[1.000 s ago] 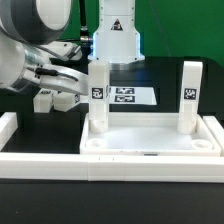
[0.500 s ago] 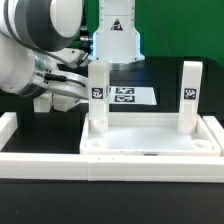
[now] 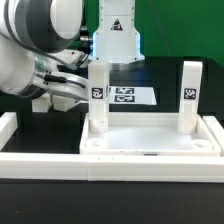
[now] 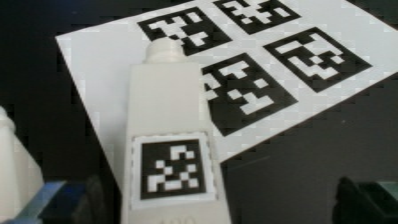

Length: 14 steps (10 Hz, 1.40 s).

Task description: Assemble desk

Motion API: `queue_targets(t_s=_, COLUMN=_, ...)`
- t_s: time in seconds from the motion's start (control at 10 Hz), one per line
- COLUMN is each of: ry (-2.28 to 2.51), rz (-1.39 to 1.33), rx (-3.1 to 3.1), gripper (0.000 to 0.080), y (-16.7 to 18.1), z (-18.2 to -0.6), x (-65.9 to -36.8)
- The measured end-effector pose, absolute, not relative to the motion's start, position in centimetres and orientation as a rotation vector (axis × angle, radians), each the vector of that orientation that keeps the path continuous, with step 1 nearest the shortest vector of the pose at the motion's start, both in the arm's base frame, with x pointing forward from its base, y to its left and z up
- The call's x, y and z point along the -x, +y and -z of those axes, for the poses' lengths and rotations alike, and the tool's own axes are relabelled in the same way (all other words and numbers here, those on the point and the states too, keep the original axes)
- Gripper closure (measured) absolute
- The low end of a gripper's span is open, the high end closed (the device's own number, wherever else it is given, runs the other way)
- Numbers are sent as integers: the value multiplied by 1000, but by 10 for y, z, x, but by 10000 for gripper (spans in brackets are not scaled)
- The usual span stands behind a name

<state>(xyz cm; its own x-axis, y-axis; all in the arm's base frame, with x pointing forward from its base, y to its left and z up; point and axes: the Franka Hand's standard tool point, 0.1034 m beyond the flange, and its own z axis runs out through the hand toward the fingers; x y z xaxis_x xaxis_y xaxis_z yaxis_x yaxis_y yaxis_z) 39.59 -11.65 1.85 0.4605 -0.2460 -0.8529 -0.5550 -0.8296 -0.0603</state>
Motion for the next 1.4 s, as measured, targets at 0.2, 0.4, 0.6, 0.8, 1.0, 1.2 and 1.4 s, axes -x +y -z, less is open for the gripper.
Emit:
queue_targets(t_s=0.2, ry=682, rz=-1312, rx=2383, gripper=192, y=-117, z=-18, x=-396)
queue_targets(t_s=0.4, ry=682, rz=-1311, rx=2384, gripper=343, y=-117, z=-18, x=-396)
queue_targets(t_s=0.6, ry=683, rz=-1312, rx=2384, gripper=514, y=-117, z=-17, x=-395)
queue_targets(t_s=0.8, ry=681, rz=-1311, rx=2385, gripper=514, y=-118, z=-18, x=-397)
queue_targets(t_s=1.0, ry=673, rz=-1295, rx=2395, gripper=514, y=-120, z=-22, x=-405)
queue_targets(t_s=1.2, ry=656, rz=-1295, rx=2379, gripper=514, y=-121, z=-44, x=-416)
queue_targets(t_s=1.4, ry=640, rz=-1277, rx=2385, gripper=514, y=-119, z=-70, x=-421)
